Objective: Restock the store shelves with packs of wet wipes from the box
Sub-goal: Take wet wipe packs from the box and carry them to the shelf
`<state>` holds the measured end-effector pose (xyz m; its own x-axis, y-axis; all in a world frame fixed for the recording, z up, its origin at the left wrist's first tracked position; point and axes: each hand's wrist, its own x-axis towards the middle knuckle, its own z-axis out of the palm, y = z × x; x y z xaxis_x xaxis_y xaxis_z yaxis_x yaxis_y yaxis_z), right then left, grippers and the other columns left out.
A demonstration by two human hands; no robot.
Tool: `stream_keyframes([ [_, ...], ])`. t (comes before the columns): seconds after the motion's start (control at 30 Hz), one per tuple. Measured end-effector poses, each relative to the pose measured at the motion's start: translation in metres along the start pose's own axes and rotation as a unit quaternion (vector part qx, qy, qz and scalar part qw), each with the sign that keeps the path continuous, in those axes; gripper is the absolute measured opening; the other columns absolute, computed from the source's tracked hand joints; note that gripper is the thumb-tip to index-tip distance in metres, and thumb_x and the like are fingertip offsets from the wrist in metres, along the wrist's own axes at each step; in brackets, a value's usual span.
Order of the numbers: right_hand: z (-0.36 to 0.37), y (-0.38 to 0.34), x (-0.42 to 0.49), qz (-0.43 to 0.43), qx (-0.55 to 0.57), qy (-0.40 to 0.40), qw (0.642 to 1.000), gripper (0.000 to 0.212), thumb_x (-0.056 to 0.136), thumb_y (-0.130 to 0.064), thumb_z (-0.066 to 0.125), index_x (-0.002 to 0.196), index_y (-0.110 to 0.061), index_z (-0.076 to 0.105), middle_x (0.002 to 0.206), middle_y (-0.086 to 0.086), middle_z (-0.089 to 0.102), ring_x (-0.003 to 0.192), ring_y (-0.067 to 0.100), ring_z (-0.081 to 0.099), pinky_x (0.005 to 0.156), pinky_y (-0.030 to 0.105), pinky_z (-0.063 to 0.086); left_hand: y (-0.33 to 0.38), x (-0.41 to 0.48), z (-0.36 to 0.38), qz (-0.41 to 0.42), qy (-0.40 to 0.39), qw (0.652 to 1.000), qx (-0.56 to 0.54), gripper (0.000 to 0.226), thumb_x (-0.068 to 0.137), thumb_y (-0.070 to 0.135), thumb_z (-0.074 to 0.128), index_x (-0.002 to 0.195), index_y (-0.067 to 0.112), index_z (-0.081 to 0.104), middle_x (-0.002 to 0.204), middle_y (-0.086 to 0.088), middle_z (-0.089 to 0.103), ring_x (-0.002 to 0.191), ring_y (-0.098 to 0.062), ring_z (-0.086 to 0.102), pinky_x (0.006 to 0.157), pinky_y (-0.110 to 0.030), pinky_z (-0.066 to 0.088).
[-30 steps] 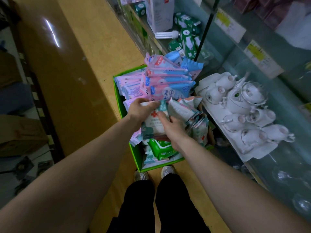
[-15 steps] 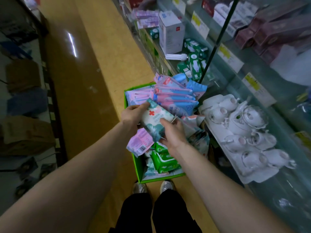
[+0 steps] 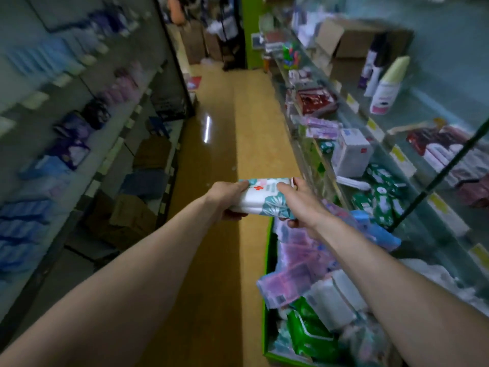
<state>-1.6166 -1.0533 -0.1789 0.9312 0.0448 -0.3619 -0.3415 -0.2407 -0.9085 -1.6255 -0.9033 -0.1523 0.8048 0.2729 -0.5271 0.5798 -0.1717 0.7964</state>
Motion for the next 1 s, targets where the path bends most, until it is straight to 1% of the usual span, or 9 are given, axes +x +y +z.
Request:
stream_keyframes([
  [0.03, 0.012, -0.014, -0.002, -0.01, -0.009, -0.022, 1.0, 0.032, 0.092, -0.036, 0.048, 0.12, -0.02, 0.048, 0.089, 0.003, 0.065, 0.056, 0.015, 0.058, 0.039, 0.018, 0.039, 0.004, -0.004, -0.018, 0.005, 0.014, 1.0, -0.007, 0.024, 0.095, 0.033, 0.058, 0.079, 0.015, 0.058, 0.076, -0.007, 0.061, 0.05, -0.016, 0.058, 0.04, -0.021, 0.048],
  [0.1, 0.037, -0.04, -0.007, -0.034, -0.008, -0.063, 0.997, 0.028, 0.094, -0.033, 0.047, 0.117, -0.018, 0.05, 0.081, 0.001, 0.064, 0.053, 0.013, 0.057, 0.039, 0.018, 0.038, 0.011, -0.012, -0.057, 0.005, 0.025, 0.999, -0.024, 0.022, 0.095, 0.034, 0.058, 0.093, 0.013, 0.062, 0.094, -0.01, 0.066, 0.065, -0.018, 0.061, 0.046, -0.023, 0.049],
  [0.17, 0.063, -0.067, -0.017, -0.062, -0.006, -0.104, 0.993, 0.025, 0.096, -0.031, 0.046, 0.116, -0.016, 0.051, 0.078, 0.0, 0.063, 0.053, 0.013, 0.056, 0.039, 0.019, 0.036, 0.016, -0.023, -0.097, 0.007, 0.033, 0.999, -0.043, 0.023, 0.096, 0.035, 0.054, 0.105, 0.014, 0.061, 0.099, -0.009, 0.066, 0.071, -0.018, 0.061, 0.047, -0.022, 0.049],
  [0.37, 0.14, -0.139, -0.053, -0.137, -0.028, -0.177, 0.974, 0.032, 0.097, -0.033, 0.047, 0.125, -0.016, 0.048, 0.1, 0.007, 0.067, 0.071, 0.015, 0.061, 0.04, 0.022, 0.041, 0.022, -0.064, -0.206, 0.033, 0.089, 0.992, -0.078, 0.03, 0.097, 0.035, 0.053, 0.116, 0.013, 0.058, 0.101, -0.009, 0.066, 0.078, -0.019, 0.062, 0.055, -0.029, 0.051],
  [0.5, 0.205, -0.194, -0.092, -0.185, -0.045, -0.225, 0.956, 0.034, 0.097, -0.033, 0.047, 0.126, -0.014, 0.048, 0.1, 0.008, 0.064, 0.07, 0.016, 0.06, 0.039, 0.022, 0.04, 0.022, -0.11, -0.29, 0.063, 0.142, 0.984, -0.093, 0.032, 0.098, 0.037, 0.051, 0.118, 0.012, 0.057, 0.086, -0.007, 0.064, 0.065, -0.016, 0.06, 0.046, -0.024, 0.047],
  [0.6, 0.245, -0.231, -0.125, -0.231, -0.054, -0.248, 0.939, 0.028, 0.098, -0.029, 0.047, 0.119, -0.012, 0.052, 0.09, 0.007, 0.063, 0.066, 0.016, 0.058, 0.038, 0.021, 0.039, 0.022, -0.146, -0.342, 0.081, 0.168, 0.977, -0.099, 0.027, 0.099, 0.036, 0.049, 0.11, 0.012, 0.057, 0.078, -0.007, 0.059, 0.059, -0.016, 0.055, 0.047, -0.025, 0.046],
  [0.77, 0.304, -0.284, -0.181, -0.285, -0.072, -0.283, 0.913, 0.022, 0.097, -0.027, 0.047, 0.109, -0.011, 0.055, 0.084, 0.009, 0.06, 0.058, 0.016, 0.054, 0.038, 0.021, 0.038, 0.023, -0.207, -0.417, 0.107, 0.222, 0.964, -0.096, 0.025, 0.1, 0.033, 0.045, 0.105, 0.01, 0.055, 0.07, -0.007, 0.057, 0.043, -0.012, 0.054, 0.039, -0.02, 0.044],
  [0.9, 0.35, -0.318, -0.223, -0.304, -0.07, -0.324, 0.893, 0.025, 0.093, -0.026, 0.049, 0.104, -0.006, 0.06, 0.076, 0.012, 0.058, 0.056, 0.019, 0.05, 0.041, 0.021, 0.032, 0.016, -0.252, -0.472, 0.118, 0.273, 0.951, -0.084, 0.026, 0.1, 0.032, 0.046, 0.098, 0.009, 0.058, 0.062, -0.005, 0.056, 0.043, -0.013, 0.051, 0.042, -0.021, 0.045],
  [1.0, 0.379, -0.339, -0.256, -0.315, -0.06, -0.362, 0.875, 0.02, 0.094, -0.022, 0.05, 0.097, -0.006, 0.061, 0.068, 0.009, 0.055, 0.047, 0.014, 0.046, 0.034, 0.016, 0.031, 0.01, -0.285, -0.509, 0.117, 0.309, 0.941, -0.071, 0.028, 0.1, 0.034, 0.044, 0.099, 0.01, 0.057, 0.063, -0.006, 0.056, 0.043, -0.013, 0.052, 0.042, -0.021, 0.045],
])
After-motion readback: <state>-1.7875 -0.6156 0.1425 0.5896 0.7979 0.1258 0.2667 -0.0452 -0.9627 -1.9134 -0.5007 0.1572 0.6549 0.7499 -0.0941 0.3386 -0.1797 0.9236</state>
